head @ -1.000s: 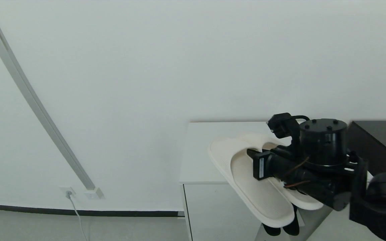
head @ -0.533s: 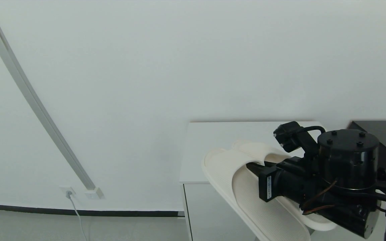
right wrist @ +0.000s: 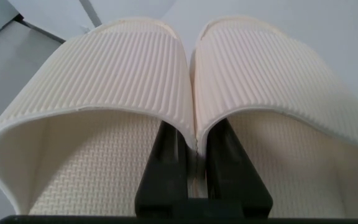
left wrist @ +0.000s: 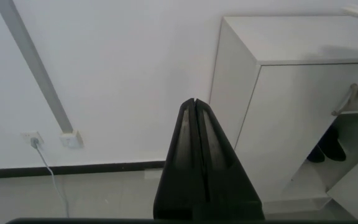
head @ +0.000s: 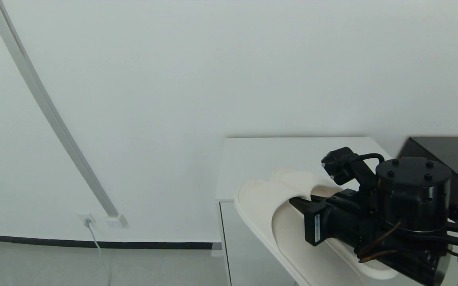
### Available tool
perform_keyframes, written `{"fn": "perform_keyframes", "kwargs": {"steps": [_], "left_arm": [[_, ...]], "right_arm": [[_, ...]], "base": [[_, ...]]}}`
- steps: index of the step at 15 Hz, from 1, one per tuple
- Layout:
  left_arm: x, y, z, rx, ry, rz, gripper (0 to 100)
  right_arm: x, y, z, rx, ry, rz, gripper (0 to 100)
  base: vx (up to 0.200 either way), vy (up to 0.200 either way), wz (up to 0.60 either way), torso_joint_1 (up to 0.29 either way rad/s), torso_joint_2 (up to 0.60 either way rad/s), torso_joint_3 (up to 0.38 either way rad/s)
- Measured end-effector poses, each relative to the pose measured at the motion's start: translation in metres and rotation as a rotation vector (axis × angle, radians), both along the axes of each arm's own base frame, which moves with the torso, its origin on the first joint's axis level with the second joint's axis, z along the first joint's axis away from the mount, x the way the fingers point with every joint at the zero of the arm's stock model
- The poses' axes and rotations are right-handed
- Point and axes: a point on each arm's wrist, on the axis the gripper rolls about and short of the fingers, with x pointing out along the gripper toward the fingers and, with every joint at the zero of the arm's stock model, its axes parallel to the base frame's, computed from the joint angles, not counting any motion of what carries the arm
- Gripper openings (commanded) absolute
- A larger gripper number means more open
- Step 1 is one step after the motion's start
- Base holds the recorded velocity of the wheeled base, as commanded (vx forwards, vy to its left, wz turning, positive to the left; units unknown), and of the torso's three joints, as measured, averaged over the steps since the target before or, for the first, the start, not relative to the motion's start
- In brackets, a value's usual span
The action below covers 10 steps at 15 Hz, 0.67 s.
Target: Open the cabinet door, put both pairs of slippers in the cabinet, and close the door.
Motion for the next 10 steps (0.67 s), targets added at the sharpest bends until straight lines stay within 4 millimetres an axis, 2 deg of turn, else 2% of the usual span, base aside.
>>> {"fn": "perform_keyframes", "kwargs": {"steps": [3,10], "left_arm": [[0.0000,0.0000,0.0001,0.000,0.000,0.000,0],[0.0000,0.0000,0.0001,-0.001,0.000,0.002,0]], "right_arm": [[-0.0005,-0.0001,-0.0009,-0.002,0.002,0.000,0],[-0.0006,-0.0024,-0.0043,-0.013,0.010,-0.008,0]], "base": [[-0.200,0.000,0.00,0.001,0.00,0.002],[0.000,0.000,0.00,0.000,0.00,0.000]]}}
